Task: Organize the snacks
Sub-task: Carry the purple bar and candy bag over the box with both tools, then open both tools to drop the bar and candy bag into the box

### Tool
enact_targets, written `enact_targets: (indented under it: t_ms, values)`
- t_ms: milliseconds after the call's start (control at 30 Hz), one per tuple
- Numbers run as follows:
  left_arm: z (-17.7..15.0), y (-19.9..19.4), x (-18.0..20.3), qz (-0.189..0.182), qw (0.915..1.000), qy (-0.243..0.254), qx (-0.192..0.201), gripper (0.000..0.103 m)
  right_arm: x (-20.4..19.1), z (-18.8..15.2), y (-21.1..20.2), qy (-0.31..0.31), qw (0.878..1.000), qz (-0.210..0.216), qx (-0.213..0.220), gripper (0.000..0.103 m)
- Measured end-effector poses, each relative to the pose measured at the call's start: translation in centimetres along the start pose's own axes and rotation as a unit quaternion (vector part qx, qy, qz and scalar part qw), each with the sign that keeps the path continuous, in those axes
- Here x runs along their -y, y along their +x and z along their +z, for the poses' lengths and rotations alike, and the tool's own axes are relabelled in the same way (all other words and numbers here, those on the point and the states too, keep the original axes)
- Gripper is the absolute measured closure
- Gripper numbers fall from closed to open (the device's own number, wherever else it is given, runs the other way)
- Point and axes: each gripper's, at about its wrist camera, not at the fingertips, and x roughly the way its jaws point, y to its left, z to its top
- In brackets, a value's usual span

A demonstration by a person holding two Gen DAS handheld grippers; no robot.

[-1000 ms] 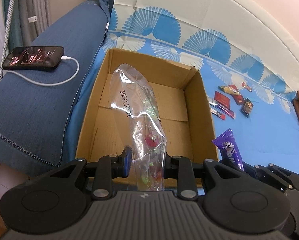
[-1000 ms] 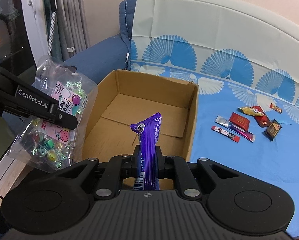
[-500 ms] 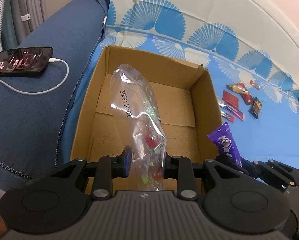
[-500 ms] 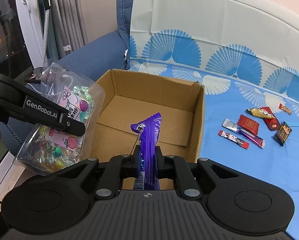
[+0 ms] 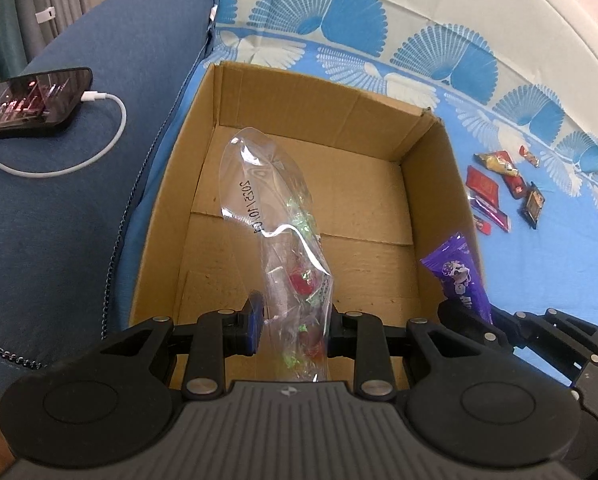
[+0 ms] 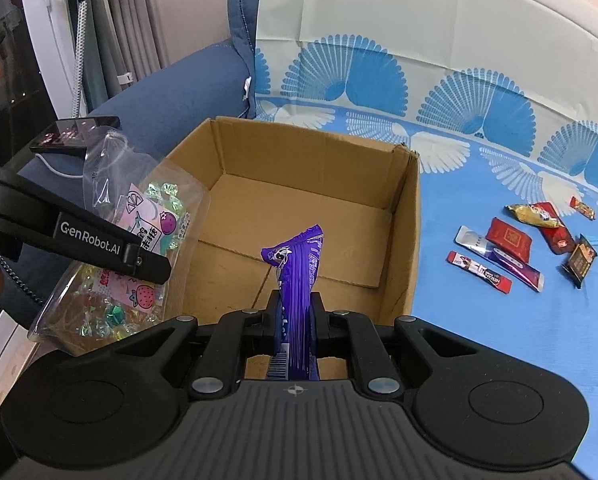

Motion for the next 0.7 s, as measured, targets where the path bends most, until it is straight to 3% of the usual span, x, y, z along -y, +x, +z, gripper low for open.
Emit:
enact_targets:
  t_ms: [700]
  values:
    - [0.3, 2.7, -0.3, 0.031, 0.9993, 0.014, -0.013, 0.07, 0.1, 1.0, 2.3, -0.001, 1.0, -0.004, 0.0, 0.089]
